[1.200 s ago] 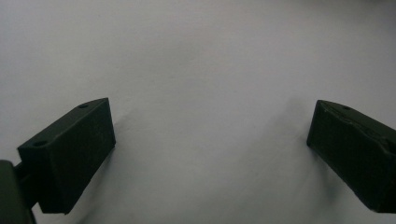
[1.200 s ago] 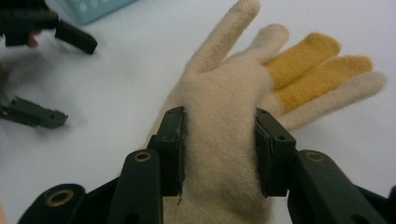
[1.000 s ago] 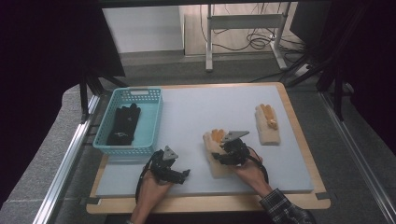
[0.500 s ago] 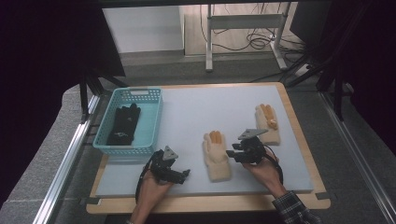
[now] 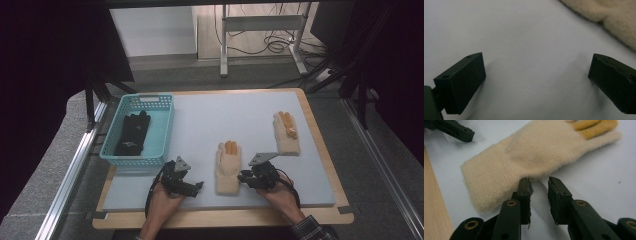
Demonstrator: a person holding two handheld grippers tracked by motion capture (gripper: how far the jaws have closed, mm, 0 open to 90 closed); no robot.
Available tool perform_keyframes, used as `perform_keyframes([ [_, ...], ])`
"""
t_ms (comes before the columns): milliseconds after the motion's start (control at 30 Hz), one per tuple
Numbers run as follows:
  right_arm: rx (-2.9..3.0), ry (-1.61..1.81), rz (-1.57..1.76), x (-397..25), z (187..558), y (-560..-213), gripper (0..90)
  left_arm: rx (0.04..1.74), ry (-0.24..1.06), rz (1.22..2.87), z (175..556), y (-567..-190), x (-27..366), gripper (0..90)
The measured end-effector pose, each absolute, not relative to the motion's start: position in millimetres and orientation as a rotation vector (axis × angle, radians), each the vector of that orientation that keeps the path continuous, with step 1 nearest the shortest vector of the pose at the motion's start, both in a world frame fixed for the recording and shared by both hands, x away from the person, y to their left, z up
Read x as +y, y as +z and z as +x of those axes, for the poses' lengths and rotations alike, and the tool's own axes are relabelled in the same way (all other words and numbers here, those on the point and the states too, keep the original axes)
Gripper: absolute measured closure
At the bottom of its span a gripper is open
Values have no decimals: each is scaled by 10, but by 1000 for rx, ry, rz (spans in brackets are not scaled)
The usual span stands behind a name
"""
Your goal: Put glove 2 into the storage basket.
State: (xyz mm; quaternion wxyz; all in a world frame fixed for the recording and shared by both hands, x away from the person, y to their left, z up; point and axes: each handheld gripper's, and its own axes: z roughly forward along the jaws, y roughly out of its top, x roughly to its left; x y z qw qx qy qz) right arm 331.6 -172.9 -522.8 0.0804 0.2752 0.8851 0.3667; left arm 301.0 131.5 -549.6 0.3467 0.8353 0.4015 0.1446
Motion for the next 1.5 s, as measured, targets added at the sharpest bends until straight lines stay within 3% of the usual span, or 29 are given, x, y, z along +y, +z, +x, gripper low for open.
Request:
perform_keyframes([
  [300, 2557, 1116, 889, -1953, 3445, -5123, 612, 1042, 375, 2167, 3010, -5496, 1315, 12],
  [467, 2438, 1112, 994, -2323, 3655, -5006, 548, 1042, 375, 2167, 3010, -5496, 1315, 11],
  [867, 2199, 1047, 1174, -3132, 4188, -4764, 487, 1042, 374, 2167, 3010, -5496, 1315, 12],
  [1500, 2256, 922, 1198, -3251, 4808, -5096, 387, 1042, 376, 2165, 3011, -5498, 1315, 12],
])
